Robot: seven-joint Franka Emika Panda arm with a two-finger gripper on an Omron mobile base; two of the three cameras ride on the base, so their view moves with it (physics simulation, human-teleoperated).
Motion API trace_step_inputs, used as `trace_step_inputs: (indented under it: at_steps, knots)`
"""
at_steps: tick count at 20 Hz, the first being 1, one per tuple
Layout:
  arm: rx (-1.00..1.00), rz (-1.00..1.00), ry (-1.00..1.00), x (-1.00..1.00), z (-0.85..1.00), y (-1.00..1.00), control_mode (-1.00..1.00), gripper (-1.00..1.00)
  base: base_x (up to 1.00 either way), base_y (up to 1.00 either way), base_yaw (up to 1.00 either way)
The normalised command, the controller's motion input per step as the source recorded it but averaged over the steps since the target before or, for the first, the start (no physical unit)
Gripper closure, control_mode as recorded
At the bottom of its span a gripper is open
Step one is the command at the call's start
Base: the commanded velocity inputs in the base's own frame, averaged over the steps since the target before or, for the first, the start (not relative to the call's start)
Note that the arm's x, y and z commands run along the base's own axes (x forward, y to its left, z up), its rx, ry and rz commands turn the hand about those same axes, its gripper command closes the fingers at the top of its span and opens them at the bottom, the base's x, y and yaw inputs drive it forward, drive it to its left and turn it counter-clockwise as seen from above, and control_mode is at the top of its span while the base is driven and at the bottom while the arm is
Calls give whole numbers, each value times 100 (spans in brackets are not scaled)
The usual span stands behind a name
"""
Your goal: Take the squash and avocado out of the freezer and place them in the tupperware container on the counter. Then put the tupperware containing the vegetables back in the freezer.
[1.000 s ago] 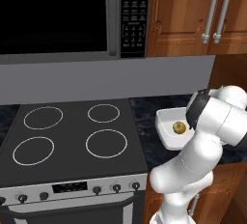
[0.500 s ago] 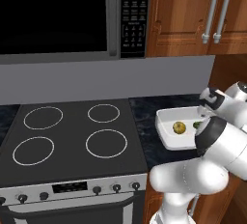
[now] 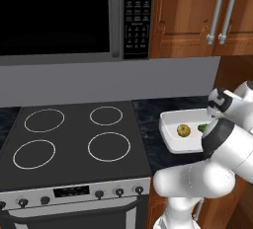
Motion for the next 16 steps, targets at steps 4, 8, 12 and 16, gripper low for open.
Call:
trace_step_inputs:
  at_steps: [4, 8, 12, 16]
  knots:
    - [0, 0, 15, 4, 0, -51, -100, -100, 0, 0, 0]
    - [0, 0, 13, 1, 0, -49, -100, -100, 0, 0, 0]
    - [0, 0, 16, 2, -20, -44, -100, -100, 0, 0, 0]
    - [0, 2, 17, 7, -54, -35, -100, -100, 0, 0, 0]
